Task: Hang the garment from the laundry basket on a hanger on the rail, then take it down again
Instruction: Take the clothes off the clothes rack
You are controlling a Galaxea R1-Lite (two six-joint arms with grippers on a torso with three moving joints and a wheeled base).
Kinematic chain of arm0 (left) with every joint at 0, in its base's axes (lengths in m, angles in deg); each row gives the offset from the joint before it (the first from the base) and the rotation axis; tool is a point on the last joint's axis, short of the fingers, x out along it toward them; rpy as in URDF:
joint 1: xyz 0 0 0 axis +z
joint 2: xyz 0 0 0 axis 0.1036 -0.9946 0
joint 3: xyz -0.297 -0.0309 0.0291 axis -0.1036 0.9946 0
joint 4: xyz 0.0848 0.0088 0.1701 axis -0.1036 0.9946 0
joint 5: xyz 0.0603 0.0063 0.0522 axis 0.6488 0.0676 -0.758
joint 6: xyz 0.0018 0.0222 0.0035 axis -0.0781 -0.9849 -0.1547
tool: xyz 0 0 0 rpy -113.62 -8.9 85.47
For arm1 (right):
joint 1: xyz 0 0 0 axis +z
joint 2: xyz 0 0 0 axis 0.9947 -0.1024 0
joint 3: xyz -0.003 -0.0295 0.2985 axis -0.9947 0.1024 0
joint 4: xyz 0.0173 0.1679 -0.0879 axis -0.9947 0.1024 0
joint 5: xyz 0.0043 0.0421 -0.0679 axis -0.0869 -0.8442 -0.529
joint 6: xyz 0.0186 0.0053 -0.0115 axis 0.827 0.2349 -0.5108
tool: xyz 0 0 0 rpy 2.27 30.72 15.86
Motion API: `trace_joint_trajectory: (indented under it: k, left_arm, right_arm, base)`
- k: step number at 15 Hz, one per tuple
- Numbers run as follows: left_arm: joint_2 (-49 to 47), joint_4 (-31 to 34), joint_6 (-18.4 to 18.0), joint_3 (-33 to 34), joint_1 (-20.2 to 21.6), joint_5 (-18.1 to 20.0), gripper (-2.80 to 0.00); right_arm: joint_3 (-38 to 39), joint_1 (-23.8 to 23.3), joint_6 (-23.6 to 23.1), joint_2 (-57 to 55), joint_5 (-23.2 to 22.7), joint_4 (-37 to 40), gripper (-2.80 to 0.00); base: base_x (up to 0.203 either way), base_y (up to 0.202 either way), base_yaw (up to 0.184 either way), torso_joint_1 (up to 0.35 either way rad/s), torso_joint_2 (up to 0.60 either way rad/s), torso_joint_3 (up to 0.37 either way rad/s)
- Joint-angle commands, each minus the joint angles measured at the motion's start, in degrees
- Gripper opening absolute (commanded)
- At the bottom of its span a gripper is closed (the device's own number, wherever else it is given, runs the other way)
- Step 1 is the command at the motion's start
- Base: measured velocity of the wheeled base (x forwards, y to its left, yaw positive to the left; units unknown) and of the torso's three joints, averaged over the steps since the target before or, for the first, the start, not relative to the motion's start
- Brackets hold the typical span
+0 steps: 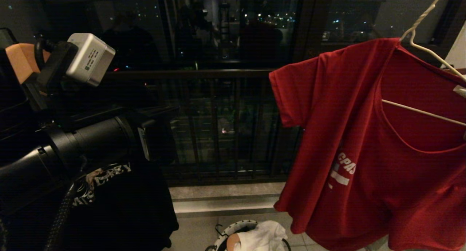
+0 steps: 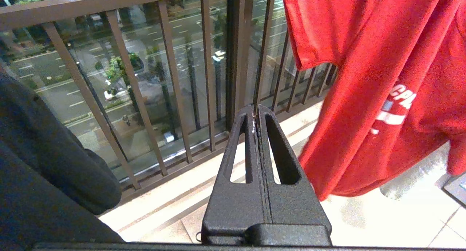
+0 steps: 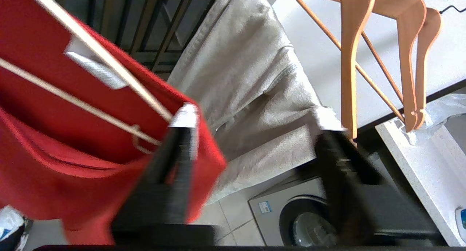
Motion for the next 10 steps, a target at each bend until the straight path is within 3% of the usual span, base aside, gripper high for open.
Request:
trace_joint_trajectory:
  k: [1, 10]
  left_arm:
    - [0.0, -0.2, 0.0, 0.0, 0.0, 0.0, -2.80]
    - [0.0, -0.2, 0.0, 0.0, 0.0, 0.0, -2.80]
  right_arm:
    - [0.0, 0.0, -0.1, -0.8, -0.1, 0.2, -2.80]
    - [-2.2, 0.0, -0.5, -2.8, -1.5, 0.2, -2.80]
  base:
    - [0.000, 0.000, 0.000, 0.000, 0.00, 0.000]
    - [0.000, 0.000, 0.000, 0.000, 0.00, 0.000]
